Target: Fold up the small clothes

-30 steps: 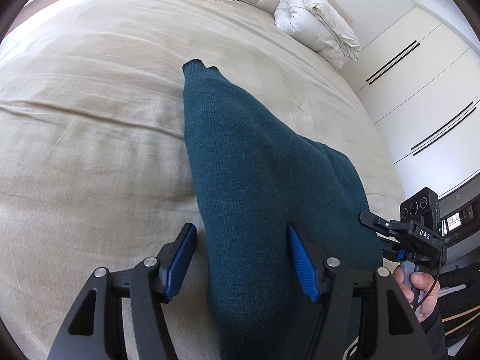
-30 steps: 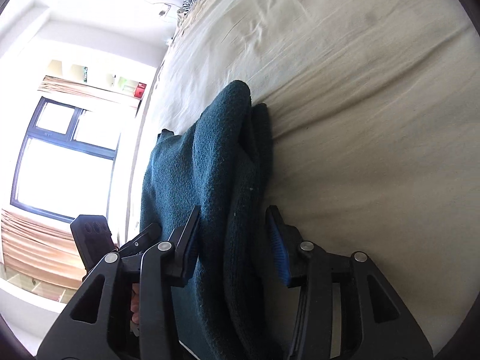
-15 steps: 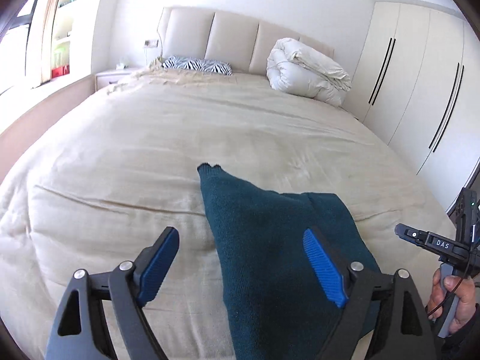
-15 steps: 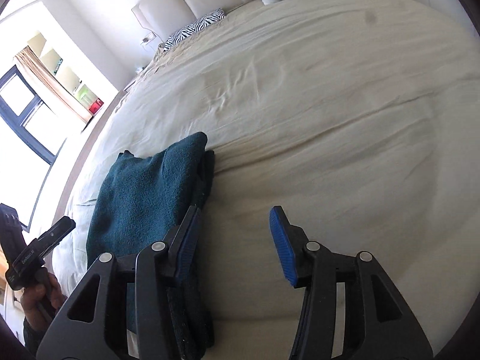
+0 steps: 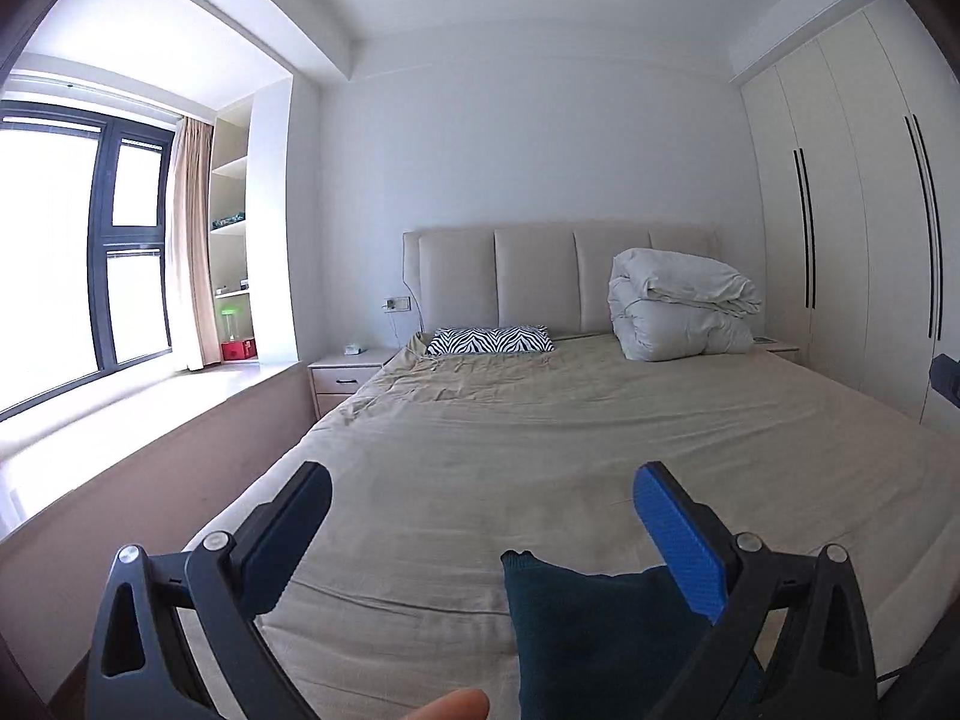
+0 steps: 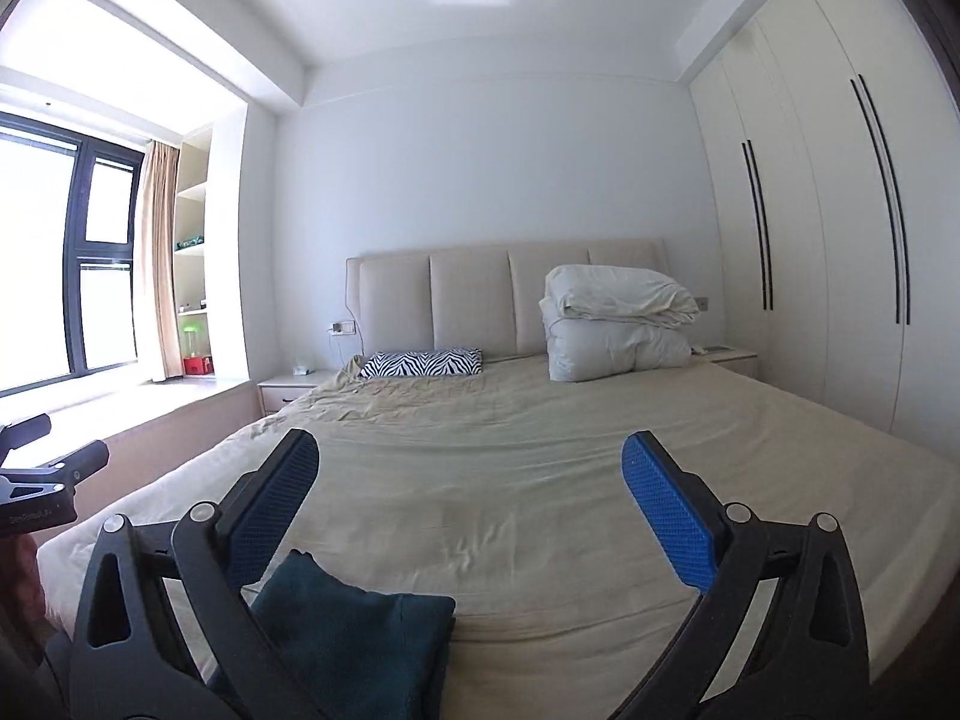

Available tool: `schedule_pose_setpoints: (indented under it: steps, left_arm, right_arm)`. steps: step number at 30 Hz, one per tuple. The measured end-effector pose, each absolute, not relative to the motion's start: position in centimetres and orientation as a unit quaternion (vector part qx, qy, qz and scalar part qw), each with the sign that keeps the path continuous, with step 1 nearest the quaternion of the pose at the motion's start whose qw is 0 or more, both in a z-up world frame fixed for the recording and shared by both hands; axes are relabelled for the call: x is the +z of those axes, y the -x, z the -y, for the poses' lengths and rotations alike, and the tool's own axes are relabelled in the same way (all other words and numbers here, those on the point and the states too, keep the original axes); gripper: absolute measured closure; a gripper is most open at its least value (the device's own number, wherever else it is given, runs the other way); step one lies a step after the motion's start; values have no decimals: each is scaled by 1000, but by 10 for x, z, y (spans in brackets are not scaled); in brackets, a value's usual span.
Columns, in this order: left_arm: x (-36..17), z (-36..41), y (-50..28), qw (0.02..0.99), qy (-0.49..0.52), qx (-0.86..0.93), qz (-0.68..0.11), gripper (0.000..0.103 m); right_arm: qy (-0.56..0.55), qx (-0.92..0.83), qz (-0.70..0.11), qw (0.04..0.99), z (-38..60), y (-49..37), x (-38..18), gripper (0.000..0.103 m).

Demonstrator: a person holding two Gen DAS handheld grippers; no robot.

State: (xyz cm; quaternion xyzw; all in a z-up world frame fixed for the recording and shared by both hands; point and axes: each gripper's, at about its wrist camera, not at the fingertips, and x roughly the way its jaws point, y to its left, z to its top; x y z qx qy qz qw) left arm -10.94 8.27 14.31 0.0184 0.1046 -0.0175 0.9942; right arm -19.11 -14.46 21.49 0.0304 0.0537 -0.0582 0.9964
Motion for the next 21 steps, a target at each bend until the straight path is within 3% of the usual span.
schedule_pose_setpoints:
  steps: [6,14,21]
  left_arm:
    - [125,-82,103,984,12,-29,-175,0]
    - [52,-65,72,945,28,-66,-320,0]
    - [16,-54,63,929,8,-61,-365,0]
  right_arm:
    - [-45,-55,-103,992,130,190,228,0]
    - [-53,-105,-263,958,123,157,148,0]
    - [-57,-118,-327,936,122,143,100,0]
